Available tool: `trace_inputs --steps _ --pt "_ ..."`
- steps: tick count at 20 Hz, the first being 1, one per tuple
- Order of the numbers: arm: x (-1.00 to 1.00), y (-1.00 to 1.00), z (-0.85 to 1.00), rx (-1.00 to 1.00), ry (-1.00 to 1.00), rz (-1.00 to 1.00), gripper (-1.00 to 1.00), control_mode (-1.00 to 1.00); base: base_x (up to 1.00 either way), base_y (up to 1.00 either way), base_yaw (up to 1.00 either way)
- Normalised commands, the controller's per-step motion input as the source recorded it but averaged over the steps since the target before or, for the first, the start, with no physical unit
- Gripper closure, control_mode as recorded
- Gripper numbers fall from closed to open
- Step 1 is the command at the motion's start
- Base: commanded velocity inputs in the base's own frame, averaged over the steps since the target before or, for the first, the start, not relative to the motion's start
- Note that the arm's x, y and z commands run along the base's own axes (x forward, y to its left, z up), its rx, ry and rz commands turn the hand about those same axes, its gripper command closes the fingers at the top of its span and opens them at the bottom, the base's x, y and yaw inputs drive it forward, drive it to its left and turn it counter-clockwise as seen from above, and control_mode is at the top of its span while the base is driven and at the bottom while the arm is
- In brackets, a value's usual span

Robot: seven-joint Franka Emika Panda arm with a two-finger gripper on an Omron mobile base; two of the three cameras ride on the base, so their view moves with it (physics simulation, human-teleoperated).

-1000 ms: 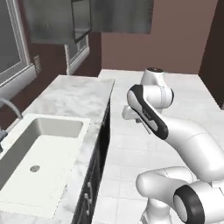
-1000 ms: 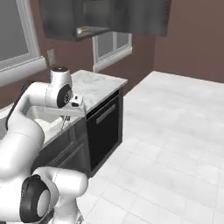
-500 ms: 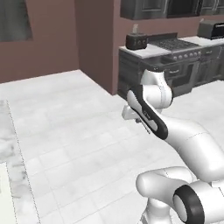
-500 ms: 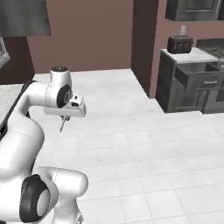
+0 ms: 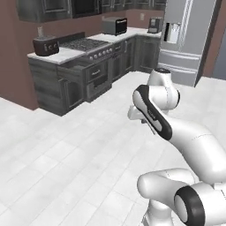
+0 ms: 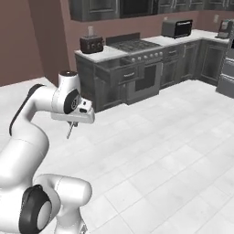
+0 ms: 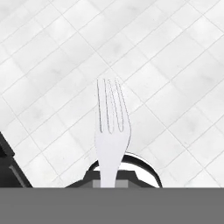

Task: Organize the utensils by type. Pick up the wooden spoons from the counter and place them in the open cabinet. Then pick up the metallic utensils from the counter and place them in the open drawer.

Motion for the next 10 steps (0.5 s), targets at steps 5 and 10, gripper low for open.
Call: trace_inputs --steps 5,10 --pt "0.00 0.00 0.00 0.00 0.00 0.00 1.00 1.00 0.98 0.41 -0.36" --pt "0.00 0.00 0.00 0.00 0.00 0.00 1.00 1.00 1.00 0.49 -0.33"
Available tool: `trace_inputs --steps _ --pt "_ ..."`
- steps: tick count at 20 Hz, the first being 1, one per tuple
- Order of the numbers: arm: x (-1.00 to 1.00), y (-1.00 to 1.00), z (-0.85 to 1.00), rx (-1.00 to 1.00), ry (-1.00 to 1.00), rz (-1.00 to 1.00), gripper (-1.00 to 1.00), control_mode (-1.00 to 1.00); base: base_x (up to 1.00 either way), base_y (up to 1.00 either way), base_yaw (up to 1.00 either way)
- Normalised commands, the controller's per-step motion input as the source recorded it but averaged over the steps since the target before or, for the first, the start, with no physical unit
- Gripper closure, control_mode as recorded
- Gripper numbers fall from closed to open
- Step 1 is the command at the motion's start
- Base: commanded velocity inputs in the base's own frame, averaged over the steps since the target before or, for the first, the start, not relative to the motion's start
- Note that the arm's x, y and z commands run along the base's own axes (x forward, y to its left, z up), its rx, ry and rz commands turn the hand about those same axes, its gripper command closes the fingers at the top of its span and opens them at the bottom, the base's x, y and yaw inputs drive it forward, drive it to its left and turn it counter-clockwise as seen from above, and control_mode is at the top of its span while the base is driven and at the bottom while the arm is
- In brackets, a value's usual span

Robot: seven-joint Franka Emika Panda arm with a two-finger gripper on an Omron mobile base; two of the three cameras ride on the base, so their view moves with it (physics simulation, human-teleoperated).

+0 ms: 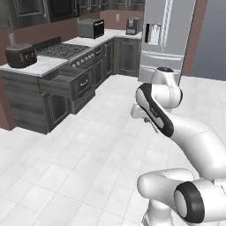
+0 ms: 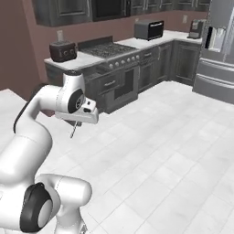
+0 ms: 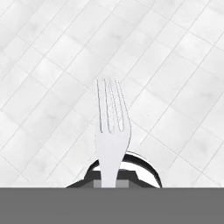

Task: Organize the utensils by type. Pick up the wooden spoons from the counter and place them in the open cabinet. Then pick up the metallic utensils from the counter and place them in the open drawer.

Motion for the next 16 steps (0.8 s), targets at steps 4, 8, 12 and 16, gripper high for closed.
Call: trace_inputs --steps 4,8,12,16 --pt "0.00 0.00 0.00 0.00 0.00 0.00 1.00 1.00 1.00 0.50 -0.32" --pt "0.00 0.00 0.00 0.00 0.00 0.00 1.00 1.00 1.00 0.51 -0.32" --pt "0.00 0.00 0.00 0.00 0.00 0.00 1.00 1.00 1.00 0.53 -0.31" --pt "0.00 0.00 0.00 0.00 0.00 0.00 1.00 1.00 0.92 0.62 -0.31"
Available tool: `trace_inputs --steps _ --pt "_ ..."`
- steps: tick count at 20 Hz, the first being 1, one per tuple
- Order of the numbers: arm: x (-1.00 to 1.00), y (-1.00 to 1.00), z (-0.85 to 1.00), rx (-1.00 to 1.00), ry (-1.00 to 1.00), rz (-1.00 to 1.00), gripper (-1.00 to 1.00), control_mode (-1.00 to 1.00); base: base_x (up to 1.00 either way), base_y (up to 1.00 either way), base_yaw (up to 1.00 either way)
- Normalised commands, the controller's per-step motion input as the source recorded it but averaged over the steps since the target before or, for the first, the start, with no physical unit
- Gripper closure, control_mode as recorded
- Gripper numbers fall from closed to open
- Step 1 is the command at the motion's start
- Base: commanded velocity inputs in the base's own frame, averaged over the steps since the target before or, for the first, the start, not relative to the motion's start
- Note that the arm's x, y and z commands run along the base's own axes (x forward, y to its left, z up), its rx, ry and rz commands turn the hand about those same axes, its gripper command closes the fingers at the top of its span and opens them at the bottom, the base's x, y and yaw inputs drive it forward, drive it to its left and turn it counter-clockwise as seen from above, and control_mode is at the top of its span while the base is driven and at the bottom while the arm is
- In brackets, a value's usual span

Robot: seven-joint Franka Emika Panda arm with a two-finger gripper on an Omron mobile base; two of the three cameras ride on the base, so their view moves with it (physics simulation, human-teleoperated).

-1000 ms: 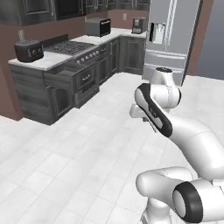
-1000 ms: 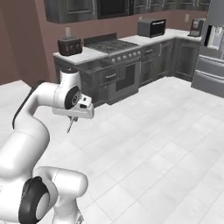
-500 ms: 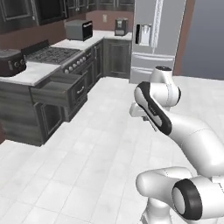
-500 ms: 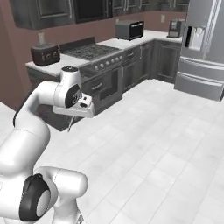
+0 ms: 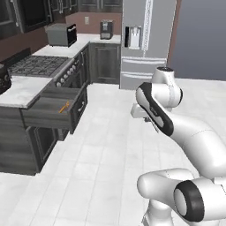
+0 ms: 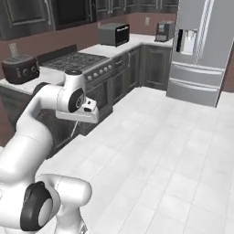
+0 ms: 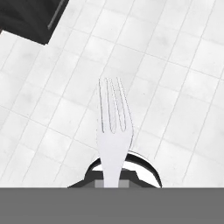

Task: Organize the utensils by type. Pick up the wooden spoons from the counter and place them in the open cabinet. Then pick up the metallic utensils from the counter and place them in the open drawer.

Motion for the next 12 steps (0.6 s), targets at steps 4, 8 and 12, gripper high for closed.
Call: trace_inputs --steps 4,8,12 --pt "0.00 0.00 0.00 0.00 0.00 0.00 1.00 1.00 0.75 0.72 -0.34" --pt "0.00 0.00 0.00 0.00 0.00 0.00 1.00 1.00 0.53 0.86 -0.27" --pt "0.00 0.00 0.00 0.00 0.00 0.00 1.00 1.00 0.30 0.88 -0.18"
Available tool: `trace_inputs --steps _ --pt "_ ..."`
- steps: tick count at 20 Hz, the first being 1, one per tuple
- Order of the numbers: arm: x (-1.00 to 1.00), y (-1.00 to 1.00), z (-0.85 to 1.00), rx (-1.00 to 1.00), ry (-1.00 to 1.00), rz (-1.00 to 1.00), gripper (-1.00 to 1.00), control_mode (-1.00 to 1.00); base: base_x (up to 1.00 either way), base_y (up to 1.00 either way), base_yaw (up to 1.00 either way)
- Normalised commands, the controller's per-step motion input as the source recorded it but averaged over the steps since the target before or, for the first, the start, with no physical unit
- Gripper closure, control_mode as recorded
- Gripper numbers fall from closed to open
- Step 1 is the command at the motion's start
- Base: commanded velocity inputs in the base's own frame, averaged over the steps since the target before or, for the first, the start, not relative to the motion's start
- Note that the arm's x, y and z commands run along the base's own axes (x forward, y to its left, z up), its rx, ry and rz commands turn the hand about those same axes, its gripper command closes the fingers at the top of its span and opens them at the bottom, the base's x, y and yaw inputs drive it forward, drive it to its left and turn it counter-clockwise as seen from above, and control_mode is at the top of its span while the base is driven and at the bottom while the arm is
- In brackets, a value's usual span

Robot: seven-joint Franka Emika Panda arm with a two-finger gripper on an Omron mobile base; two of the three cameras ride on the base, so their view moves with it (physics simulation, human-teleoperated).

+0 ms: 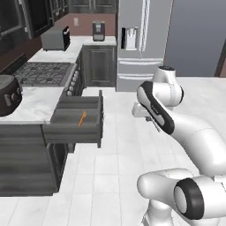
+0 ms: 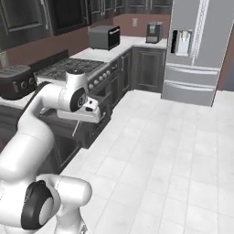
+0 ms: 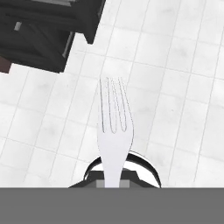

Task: Organize the utensils by type. Pick up the wooden spoons from the counter and place them in the open cabinet. Then pick up the metallic utensils from the counter and place them in the open drawer.

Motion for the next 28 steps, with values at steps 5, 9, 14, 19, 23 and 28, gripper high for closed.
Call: trace_inputs --steps 5,9,14,19,23,28 --pt "0.00 0.00 0.00 0.00 0.00 0.00 1.00 1.00 0.11 0.89 -0.12" --pt "0.00 0.00 0.00 0.00 0.00 0.00 1.00 1.00 0.55 0.75 -0.25" --pt "0.00 0.00 0.00 0.00 0.00 0.00 1.00 1.00 0.50 0.53 -0.34" --pt "0.00 0.00 0.00 0.00 0.00 0.00 1.00 1.00 0.49 0.33 -0.29" --pt "0.00 0.00 0.00 0.00 0.00 0.00 1.00 1.00 0.29 0.47 -0.15" --pt "0.00 0.00 0.00 0.00 0.00 0.00 1.00 1.00 0.45 0.50 0.00"
